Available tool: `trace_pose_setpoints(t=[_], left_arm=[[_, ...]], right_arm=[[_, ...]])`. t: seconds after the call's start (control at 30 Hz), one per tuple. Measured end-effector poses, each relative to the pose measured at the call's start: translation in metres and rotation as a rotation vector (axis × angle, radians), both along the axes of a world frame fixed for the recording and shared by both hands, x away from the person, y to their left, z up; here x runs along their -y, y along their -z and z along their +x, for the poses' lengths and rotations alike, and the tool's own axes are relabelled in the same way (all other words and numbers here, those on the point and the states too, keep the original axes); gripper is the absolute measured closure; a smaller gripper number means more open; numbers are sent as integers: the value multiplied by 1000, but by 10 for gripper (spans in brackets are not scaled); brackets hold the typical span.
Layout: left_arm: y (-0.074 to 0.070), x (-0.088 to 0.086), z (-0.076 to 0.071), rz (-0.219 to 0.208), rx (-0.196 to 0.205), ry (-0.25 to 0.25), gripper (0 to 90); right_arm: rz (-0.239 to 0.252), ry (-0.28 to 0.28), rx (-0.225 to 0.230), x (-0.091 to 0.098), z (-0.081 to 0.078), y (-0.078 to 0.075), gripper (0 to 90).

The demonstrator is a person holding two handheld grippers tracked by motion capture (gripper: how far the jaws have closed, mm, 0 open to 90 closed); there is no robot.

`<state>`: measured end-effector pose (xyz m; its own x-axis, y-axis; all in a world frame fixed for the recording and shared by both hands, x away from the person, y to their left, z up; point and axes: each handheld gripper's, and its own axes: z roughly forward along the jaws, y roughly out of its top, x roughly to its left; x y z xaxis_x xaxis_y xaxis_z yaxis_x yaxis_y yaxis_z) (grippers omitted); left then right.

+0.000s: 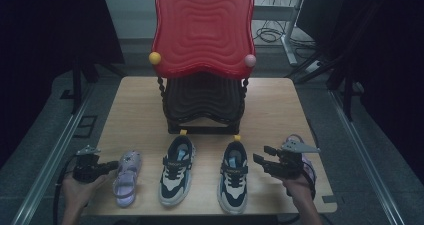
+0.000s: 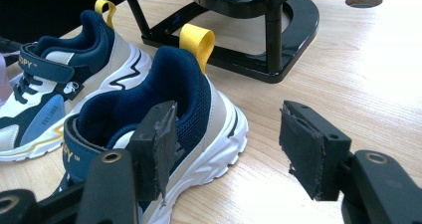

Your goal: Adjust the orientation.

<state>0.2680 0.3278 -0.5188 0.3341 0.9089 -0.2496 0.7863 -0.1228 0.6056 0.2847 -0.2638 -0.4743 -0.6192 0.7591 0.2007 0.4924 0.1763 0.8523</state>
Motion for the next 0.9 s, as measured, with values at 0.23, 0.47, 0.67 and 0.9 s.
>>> trace_pose_setpoints(t=[0.23, 0.47, 0.67, 0.9], left_arm=[[0, 2, 10, -2, -2, 29, 895], [1, 4, 15, 0, 4, 35, 881], [-20, 4, 1, -3, 153, 0, 751], [-59, 27, -15, -73, 269, 46, 582]], right_arm=[[-2, 0, -4, 0, 0, 2, 404], [-2, 3, -5, 1, 0, 2, 404], [2, 7, -6, 2, 0, 1, 405], [9, -5, -7, 2, 0, 1, 413]])
